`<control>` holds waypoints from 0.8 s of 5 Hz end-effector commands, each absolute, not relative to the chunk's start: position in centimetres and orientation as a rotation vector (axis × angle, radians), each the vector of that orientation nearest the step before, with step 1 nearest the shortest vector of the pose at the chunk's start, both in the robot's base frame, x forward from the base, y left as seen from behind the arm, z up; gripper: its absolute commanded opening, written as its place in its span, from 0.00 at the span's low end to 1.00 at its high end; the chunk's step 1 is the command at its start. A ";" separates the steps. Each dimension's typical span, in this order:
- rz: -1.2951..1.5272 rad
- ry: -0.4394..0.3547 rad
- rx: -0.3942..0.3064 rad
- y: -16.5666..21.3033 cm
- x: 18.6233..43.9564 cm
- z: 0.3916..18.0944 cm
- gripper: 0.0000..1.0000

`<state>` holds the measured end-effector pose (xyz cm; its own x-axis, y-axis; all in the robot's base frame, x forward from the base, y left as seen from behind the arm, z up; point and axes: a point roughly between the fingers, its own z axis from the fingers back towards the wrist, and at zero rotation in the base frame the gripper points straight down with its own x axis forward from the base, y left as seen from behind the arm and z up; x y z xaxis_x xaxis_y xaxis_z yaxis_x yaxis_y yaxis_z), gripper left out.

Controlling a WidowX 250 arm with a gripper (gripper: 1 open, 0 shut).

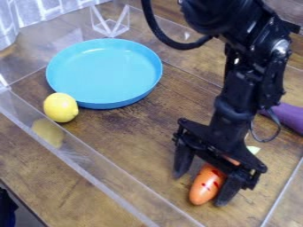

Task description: Move the carrot to the right side

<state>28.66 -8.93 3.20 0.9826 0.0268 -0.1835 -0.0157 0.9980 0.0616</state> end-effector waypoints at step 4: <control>0.061 -0.092 -0.057 -8.1 34.8 13.3 1.00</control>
